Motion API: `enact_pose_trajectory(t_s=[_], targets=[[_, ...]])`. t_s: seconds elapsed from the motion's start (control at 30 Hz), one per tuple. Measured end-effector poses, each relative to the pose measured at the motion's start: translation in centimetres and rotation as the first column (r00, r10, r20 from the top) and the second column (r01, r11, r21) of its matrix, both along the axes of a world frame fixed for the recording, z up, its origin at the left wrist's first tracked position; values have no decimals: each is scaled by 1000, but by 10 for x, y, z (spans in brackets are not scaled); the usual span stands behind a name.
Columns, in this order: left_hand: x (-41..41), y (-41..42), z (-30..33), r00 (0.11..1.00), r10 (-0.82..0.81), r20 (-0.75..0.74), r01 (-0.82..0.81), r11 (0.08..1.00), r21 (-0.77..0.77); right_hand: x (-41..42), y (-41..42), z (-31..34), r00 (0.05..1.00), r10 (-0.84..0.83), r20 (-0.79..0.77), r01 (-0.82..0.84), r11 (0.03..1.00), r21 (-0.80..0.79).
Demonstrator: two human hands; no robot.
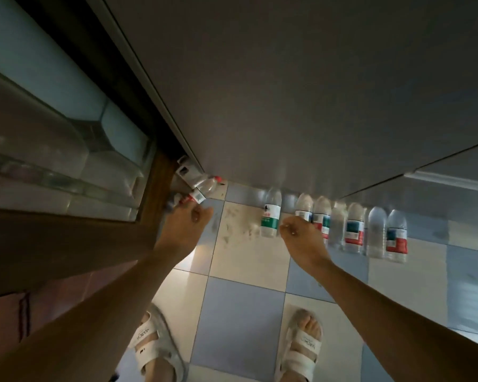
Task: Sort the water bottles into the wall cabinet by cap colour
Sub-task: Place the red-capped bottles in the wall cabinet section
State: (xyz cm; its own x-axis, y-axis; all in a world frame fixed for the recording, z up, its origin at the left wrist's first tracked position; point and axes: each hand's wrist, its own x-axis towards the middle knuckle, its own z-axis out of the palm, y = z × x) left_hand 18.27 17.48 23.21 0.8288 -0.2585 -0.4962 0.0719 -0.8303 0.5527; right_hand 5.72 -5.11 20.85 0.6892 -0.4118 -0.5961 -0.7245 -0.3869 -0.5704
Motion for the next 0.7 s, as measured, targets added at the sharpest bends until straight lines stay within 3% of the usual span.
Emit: enact_pose_trajectory(t_s=[0.3, 0.5, 0.7], targets=[[8, 48, -237, 997, -75, -30, 77, 994, 71, -4, 33, -211, 986, -159, -49, 157, 987, -37], [22, 48, -316, 993, -36, 110, 21, 991, 131, -4, 35, -282, 983, -184, -30, 179, 977, -114], [73, 31, -362, 955, -107, 275, 9, 943, 333, 32, 12, -325, 981, -194, 10, 191, 957, -220]])
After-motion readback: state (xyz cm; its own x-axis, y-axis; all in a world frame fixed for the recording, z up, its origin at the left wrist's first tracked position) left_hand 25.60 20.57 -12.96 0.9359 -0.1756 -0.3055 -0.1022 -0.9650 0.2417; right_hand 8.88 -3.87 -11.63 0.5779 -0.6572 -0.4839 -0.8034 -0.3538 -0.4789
